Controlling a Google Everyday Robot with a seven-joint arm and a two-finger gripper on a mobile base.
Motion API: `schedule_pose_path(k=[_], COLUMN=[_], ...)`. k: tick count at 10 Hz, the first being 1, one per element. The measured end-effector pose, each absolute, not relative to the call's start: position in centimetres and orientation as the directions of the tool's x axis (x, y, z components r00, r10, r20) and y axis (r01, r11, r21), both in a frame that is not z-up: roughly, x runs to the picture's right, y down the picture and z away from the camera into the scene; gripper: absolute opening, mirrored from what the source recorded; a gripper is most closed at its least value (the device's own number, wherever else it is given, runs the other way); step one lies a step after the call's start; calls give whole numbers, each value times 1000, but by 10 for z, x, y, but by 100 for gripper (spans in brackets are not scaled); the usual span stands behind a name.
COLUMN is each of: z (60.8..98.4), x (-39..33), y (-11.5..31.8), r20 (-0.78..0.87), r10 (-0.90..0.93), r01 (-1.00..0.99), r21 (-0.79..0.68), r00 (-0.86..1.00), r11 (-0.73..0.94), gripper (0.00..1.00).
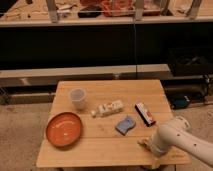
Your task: Place the pepper in the ceramic cup
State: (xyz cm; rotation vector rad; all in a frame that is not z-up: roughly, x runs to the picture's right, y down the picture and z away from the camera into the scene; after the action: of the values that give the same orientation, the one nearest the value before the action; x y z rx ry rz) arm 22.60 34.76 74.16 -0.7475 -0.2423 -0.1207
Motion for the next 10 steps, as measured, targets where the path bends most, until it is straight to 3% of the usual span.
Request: schedule_pose_path(k=[3,4,5,10], z=[740,741,740,716], x=[226,228,228,224], y=[347,343,337,297], r20=[260,254,254,244], r10=[-22,-24,-28,-66], r01=[194,191,192,206], r21=[-660,-655,-648,-613], r00=[965,967,967,968], r11=[726,731,737,762], gripper=[26,13,6,3])
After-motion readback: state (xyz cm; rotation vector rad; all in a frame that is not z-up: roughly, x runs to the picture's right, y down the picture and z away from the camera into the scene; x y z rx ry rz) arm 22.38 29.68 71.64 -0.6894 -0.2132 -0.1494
